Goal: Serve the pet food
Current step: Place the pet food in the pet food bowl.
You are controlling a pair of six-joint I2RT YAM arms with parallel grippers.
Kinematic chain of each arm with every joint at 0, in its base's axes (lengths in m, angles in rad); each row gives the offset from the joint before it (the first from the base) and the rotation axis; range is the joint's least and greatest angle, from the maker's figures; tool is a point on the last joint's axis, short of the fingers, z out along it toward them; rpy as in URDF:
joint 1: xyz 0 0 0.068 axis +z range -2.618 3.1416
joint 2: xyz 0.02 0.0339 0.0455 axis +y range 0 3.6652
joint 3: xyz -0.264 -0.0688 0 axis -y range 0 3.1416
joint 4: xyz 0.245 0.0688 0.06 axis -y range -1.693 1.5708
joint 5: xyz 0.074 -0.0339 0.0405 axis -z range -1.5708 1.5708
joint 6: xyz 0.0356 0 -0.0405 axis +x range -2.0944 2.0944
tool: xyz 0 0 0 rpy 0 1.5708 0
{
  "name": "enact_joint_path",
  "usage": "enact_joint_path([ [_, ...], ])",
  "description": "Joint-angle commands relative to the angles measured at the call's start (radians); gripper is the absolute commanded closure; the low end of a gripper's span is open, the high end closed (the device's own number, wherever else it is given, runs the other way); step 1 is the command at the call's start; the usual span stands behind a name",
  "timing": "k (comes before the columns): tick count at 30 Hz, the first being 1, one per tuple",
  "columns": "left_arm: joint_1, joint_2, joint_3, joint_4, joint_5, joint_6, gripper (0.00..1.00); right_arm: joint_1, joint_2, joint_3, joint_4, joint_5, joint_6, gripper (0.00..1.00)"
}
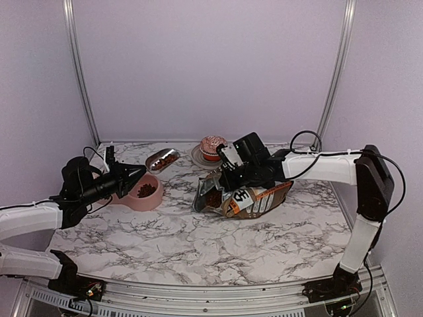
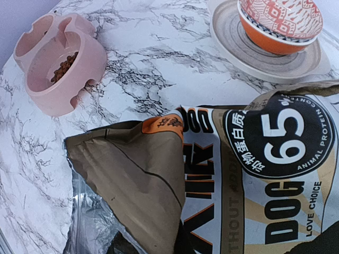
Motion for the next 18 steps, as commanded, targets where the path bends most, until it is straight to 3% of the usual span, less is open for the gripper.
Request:
enact_joint_path([
  [1, 0.031, -0.052, 0.007, -0.043, 0.022, 0.009, 1.00, -0.039, 0.022, 0.066, 0.044, 0.074, -0.076, 1.00],
  [18, 0.155, -0.244, 0.011, -0.353, 0.001, 0.080, 1.00, -0.078, -0.019, 0.015, 0.107, 0.116, -0.134, 1.00],
])
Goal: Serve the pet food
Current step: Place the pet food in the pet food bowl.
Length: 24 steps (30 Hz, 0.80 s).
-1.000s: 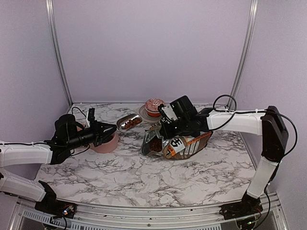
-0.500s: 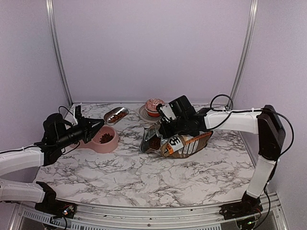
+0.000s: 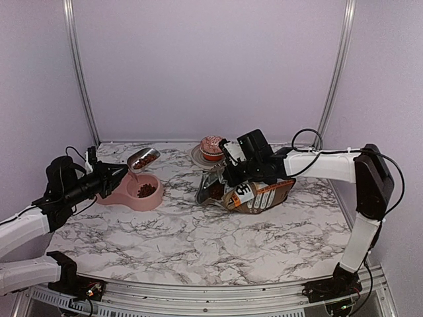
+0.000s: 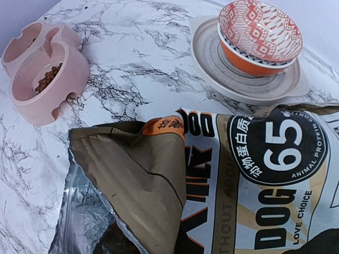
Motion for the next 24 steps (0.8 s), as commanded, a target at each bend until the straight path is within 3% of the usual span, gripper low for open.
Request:
enact_joint_path([
  [1, 0.031, -0.027, 0.011, -0.092, 0.014, 0.042, 1.00, -0.039, -0.033, 0.002, 0.066, 0.087, -0.029, 1.00],
  [24, 0.130, 0.038, 0.029, -0.187, 0.045, 0.133, 1.00, -0.039, -0.078, -0.043, 0.093, 0.120, -0.045, 1.00],
])
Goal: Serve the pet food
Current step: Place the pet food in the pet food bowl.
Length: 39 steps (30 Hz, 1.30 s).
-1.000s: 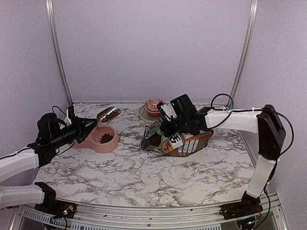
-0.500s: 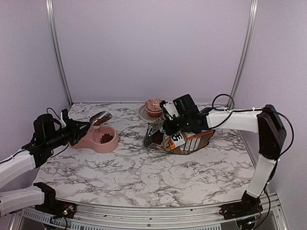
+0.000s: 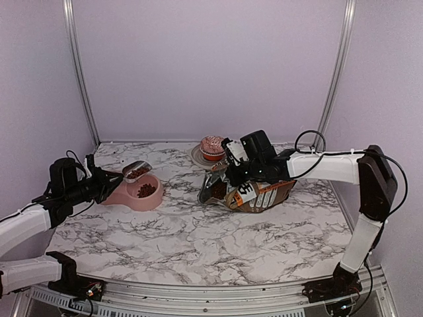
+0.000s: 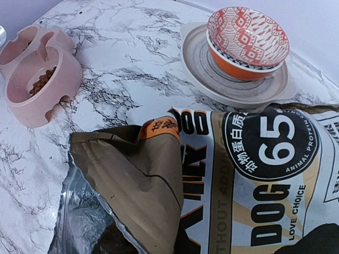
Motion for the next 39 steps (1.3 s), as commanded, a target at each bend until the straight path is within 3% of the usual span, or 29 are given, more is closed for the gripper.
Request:
enact_joint_path([
  [1, 0.016, -0.008, 0.029, -0.054, 0.011, 0.051, 1.00, -0.032, -0.046, 0.004, 0.048, 0.088, -0.019, 1.00],
  [16, 0.033, -0.009, 0.045, -0.183, -0.051, 0.141, 1.00, -0.032, -0.035, 0.000, 0.053, 0.091, -0.021, 1.00],
  [39, 0.032, 0.053, 0.099, -0.246, -0.117, 0.227, 1.00, -0.032, -0.032, -0.002, 0.056, 0.098, -0.024, 1.00],
])
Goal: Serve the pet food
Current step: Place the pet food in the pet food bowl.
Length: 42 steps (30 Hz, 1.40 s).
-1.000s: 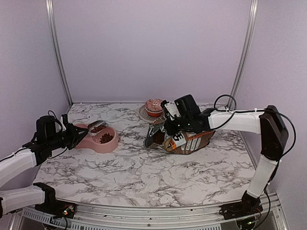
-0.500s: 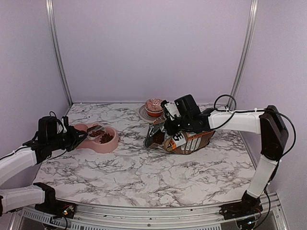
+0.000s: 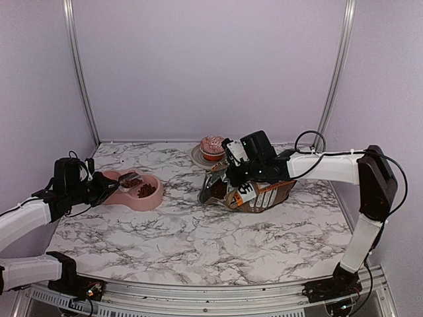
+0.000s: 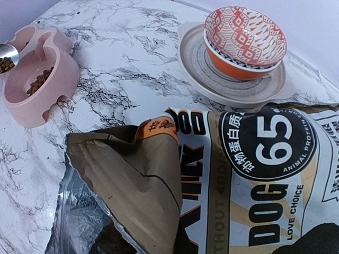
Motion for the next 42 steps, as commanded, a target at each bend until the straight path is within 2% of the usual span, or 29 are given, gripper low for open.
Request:
enact_joint_path([
  [1, 0.005, 0.016, 0.052, -0.033, -0.031, 0.055, 1.00, -0.032, -0.032, 0.002, 0.053, 0.087, -0.021, 1.00],
  [27, 0.005, 0.155, 0.098, -0.035, -0.053, 0.135, 1.00, -0.032, -0.027, 0.003, 0.052, 0.095, -0.026, 1.00],
  [42, 0.004, 0.179, 0.121, -0.062, -0.062, 0.159, 1.00, -0.032, -0.029, 0.003, 0.053, 0.098, -0.029, 1.00],
])
